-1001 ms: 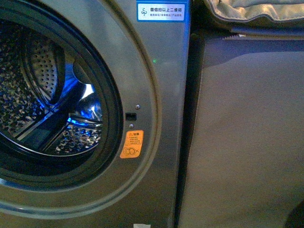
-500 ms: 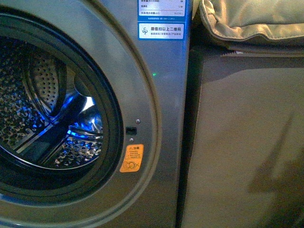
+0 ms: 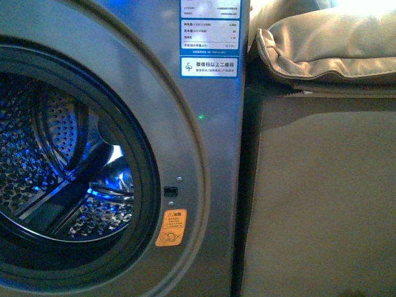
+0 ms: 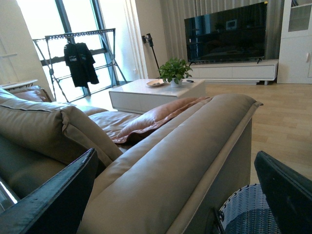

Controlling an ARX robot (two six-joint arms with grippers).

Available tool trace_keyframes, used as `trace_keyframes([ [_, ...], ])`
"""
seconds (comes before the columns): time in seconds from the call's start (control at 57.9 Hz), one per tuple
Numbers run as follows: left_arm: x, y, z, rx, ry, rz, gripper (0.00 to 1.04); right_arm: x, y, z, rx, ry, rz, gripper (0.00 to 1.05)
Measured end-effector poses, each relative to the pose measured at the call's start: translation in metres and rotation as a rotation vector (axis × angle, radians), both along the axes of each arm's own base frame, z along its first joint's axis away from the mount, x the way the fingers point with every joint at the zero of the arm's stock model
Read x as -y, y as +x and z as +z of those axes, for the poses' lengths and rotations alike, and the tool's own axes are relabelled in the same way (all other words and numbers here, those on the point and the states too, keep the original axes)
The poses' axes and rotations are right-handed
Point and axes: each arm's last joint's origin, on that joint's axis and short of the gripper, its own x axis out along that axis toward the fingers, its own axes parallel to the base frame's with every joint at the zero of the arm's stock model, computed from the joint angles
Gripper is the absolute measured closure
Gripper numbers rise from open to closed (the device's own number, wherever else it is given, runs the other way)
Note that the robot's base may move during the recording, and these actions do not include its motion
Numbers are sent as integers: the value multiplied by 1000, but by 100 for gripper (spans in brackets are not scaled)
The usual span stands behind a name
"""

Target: Collect clothes from washing machine

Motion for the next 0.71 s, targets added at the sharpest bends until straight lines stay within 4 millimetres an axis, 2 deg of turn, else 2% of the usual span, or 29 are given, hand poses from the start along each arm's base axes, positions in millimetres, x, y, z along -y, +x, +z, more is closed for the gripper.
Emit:
trace_keyframes([
  [0.052,0,0,0,0,0,0,7,0,-2,-6,-2,-2,0,103],
  [0.121,0,0,0,0,0,1,7,0,-4,-15,-10,-3,0,102],
  [0.173,-4,-1,1,-82,-45,153,7,0,-6,-20,-8,-3,0,102],
  [0.259,-18,-3,4,-87,-108,345,7,0,-9,-27,-2,-3,0,102],
  [0.414,-49,-14,1,-48,-150,545,7,0,-11,-34,-2,-3,0,102],
  [0.535,-78,-23,-9,-47,-158,646,7,0,-13,-38,0,-3,0,102],
  [0.604,-102,-24,-24,-67,-166,720,7,0,-15,-41,1,-3,0,102],
  [0.708,-124,-22,-48,-120,-165,796,7,0,-20,-45,-23,-3,-1,102],
])
